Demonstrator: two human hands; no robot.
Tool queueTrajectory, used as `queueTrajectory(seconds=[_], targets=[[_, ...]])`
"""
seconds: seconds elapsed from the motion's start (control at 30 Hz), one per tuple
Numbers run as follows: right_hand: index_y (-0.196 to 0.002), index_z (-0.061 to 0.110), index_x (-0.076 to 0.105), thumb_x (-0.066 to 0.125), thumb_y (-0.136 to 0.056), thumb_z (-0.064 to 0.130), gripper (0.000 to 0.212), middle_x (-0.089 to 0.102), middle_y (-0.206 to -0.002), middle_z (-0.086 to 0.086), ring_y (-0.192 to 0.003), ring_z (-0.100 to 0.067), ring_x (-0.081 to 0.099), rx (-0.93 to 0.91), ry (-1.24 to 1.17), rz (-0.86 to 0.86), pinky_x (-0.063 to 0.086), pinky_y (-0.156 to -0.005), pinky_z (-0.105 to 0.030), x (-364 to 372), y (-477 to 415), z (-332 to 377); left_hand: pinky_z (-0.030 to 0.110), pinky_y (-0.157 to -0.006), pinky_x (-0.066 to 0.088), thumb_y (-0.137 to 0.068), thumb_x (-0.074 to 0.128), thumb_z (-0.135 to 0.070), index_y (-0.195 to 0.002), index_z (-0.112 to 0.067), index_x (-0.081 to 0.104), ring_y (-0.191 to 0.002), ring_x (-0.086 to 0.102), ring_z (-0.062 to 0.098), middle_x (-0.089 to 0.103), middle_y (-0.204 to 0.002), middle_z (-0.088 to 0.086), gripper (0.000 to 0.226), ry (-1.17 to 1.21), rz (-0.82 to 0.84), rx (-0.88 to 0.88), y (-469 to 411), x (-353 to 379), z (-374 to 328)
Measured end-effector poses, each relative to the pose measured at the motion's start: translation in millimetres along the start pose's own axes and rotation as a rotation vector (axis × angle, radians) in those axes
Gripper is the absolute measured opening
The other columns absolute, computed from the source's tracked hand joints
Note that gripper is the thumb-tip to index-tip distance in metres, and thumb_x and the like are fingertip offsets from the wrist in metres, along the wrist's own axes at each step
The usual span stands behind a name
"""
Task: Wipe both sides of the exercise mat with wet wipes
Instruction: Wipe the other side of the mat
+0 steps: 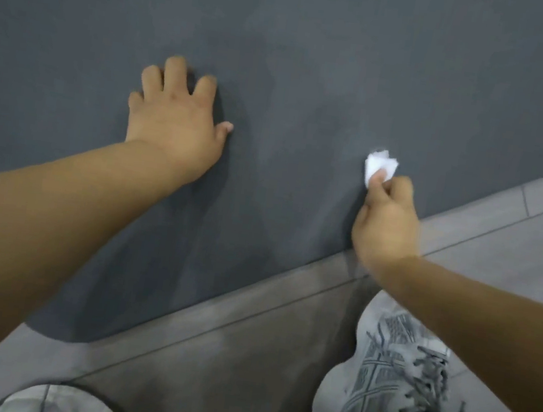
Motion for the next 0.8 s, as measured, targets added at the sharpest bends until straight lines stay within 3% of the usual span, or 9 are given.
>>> queueTrajectory(seconds=[0.17, 0.23, 0.33, 0.4, 0.5, 0.57, 0.63, 0.73, 0.8], targets=[[-0.12, 0.006, 0.052, 0.047, -0.082, 0.012, 0.038, 0.051, -0.09, -0.004, -0.06, -0.022, 0.052, -0.843, 0.002, 0.193, 0.031, -0.045, -0.026, 26.1, 47.8, 57.9, 0.049, -0.114, 0.012, -0.094, 0.028, -0.054, -0.149, -0.026, 0.014, -0.142, 0.005, 0.034, 0.006, -0.156, 0.008, 0.063, -0.038, 0.017, 0.101, 3.5, 13.6, 17.7], [-0.108, 0.012, 0.058, 0.058, -0.086, 0.019, 0.023, 0.055, -0.081, -0.002, -0.059, -0.021, 0.054, -1.035, 0.099, 0.231, 0.033, -0.047, -0.027, 19.4, 34.4, 60.8, 0.047, -0.112, 0.015, -0.094, 0.027, -0.055, -0.149, -0.03, 0.014, -0.142, 0.007, 0.031, 0.007, -0.157, 0.005, 0.062, -0.05, 0.015, 0.123, 4.2, 11.4, 24.5], [-0.114, 0.015, 0.053, 0.04, -0.099, 0.028, 0.024, 0.056, -0.102, -0.009, -0.085, -0.031, 0.055, -0.773, 0.115, 0.228, 0.036, -0.069, -0.035, -10.2, -30.3, 47.6, 0.046, -0.11, 0.02, -0.093, 0.03, -0.055, -0.148, -0.033, 0.018, -0.14, 0.012, 0.029, 0.011, -0.156, 0.001, 0.061, -0.04, 0.025, 0.139, 1.8, 6.1, 29.2], [-0.137, 0.018, 0.039, 0.039, -0.095, 0.016, 0.041, 0.044, -0.12, -0.014, -0.091, -0.035, 0.052, -0.46, 0.195, 0.11, 0.041, -0.074, -0.037, -33.9, -84.6, 25.4, 0.045, -0.11, 0.021, -0.092, 0.033, -0.056, -0.148, -0.031, 0.019, -0.138, 0.014, 0.028, 0.012, -0.155, 0.0, 0.063, -0.025, 0.032, 0.133, 0.1, 3.4, 30.6], [-0.147, 0.013, 0.025, 0.039, -0.089, 0.001, 0.061, 0.03, -0.137, -0.021, -0.114, -0.04, 0.047, 0.029, 0.062, -0.012, 0.035, -0.099, -0.036, -60.2, -128.7, 17.0, 0.044, -0.113, 0.016, -0.087, 0.043, -0.061, -0.149, -0.025, 0.015, -0.14, 0.009, 0.03, 0.005, -0.155, 0.006, 0.078, 0.061, 0.041, 0.034, -1.8, -0.1, 34.5], [-0.147, 0.008, 0.021, 0.04, -0.088, -0.002, 0.063, 0.025, -0.143, -0.019, -0.116, -0.035, 0.047, 0.073, 0.01, 0.004, 0.033, -0.098, -0.028, -46.4, -122.0, 37.1, 0.043, -0.117, 0.006, -0.082, 0.046, -0.066, -0.15, -0.023, 0.008, -0.143, -0.002, 0.028, -0.005, -0.156, 0.006, 0.089, 0.114, 0.071, -0.045, -3.6, 1.1, 40.8], [-0.143, 0.005, 0.032, 0.041, -0.083, -0.003, 0.061, 0.035, -0.136, -0.019, -0.093, -0.036, 0.056, -0.19, 0.01, -0.001, 0.042, -0.081, -0.032, -22.9, -93.7, 72.5, 0.041, -0.118, -0.001, -0.079, 0.045, -0.07, -0.151, -0.025, 0.004, -0.144, -0.01, 0.025, -0.011, -0.157, 0.004, 0.094, 0.153, 0.106, -0.076, -5.0, 3.0, 47.4], [-0.114, -0.001, 0.06, 0.037, -0.076, 0.008, 0.046, 0.057, -0.097, -0.017, -0.056, -0.033, 0.055, -0.887, 0.0, 0.082, 0.044, -0.043, -0.03, 0.7, -46.7, 116.3, 0.041, -0.119, 0.003, -0.083, 0.038, -0.068, -0.151, -0.027, 0.003, -0.145, -0.008, 0.024, -0.011, -0.157, 0.003, 0.086, 0.123, 0.12, -0.057, -5.9, 3.1, 52.0], [-0.102, 0.009, 0.059, 0.033, -0.092, 0.019, 0.03, 0.06, -0.094, -0.012, -0.071, -0.031, 0.059, -1.157, 0.144, 0.23, 0.042, -0.056, -0.029, -5.8, -50.9, 119.3, 0.041, -0.118, 0.009, -0.089, 0.039, -0.06, -0.15, -0.027, 0.01, -0.144, -0.002, 0.026, -0.004, -0.158, 0.004, 0.076, 0.118, 0.09, -0.059, -8.4, -1.4, 53.6]])
Point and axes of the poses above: each hand's wrist, its own y-axis away from the middle knuckle, its own x-axis out of the palm, z = x × y, the point moved 3 cm from there along -y, towards the middle knuckle
